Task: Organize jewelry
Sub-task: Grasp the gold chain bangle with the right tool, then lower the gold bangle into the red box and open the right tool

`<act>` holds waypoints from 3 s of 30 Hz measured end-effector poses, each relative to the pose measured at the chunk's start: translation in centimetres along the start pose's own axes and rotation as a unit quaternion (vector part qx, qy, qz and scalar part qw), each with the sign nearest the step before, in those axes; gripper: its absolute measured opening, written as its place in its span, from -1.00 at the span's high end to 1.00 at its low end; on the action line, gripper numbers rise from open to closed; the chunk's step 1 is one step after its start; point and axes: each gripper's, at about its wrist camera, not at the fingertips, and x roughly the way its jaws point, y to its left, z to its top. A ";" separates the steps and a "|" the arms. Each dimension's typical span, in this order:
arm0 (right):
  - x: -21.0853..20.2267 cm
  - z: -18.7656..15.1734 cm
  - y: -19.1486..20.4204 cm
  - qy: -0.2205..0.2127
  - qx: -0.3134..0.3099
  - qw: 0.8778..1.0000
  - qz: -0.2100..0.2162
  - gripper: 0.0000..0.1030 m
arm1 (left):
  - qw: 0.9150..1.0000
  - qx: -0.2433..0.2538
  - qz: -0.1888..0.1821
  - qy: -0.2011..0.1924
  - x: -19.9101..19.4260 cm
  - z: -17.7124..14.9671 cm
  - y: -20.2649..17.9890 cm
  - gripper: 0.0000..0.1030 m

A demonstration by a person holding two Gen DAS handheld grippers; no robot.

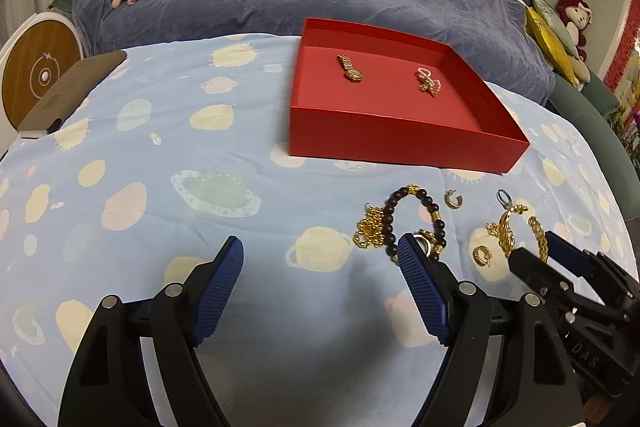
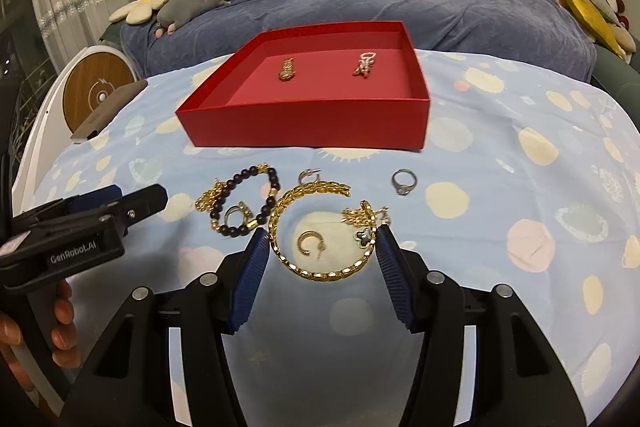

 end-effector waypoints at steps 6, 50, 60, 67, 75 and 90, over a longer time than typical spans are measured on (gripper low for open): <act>-0.9 0.0 -2.1 -0.008 0.019 1.000 -0.013 -0.04 | 1.000 0.022 0.000 -0.003 0.8 0.2 -1.5 -0.48; -0.8 0.1 -2.5 -0.002 0.017 1.000 0.001 -0.04 | 0.999 0.034 -0.021 -0.005 2.5 1.2 -1.8 0.92; -0.8 1.0 -1.1 -0.008 0.006 1.000 0.014 -0.04 | 0.998 0.015 -0.049 -0.036 -0.8 3.1 -0.8 0.93; -0.7 5.1 -0.6 -0.010 0.008 0.999 0.044 -0.04 | 0.996 0.007 -0.058 -0.071 -3.3 7.1 -0.9 0.93; 2.8 13.0 -0.4 -0.022 -0.012 0.999 0.038 -0.04 | 0.995 0.009 -0.047 -0.092 -0.9 14.6 -1.7 0.93; 13.8 14.8 -0.1 0.049 -0.022 0.998 0.042 -0.04 | 1.000 -0.005 -0.020 -0.022 10.2 18.4 -1.8 0.92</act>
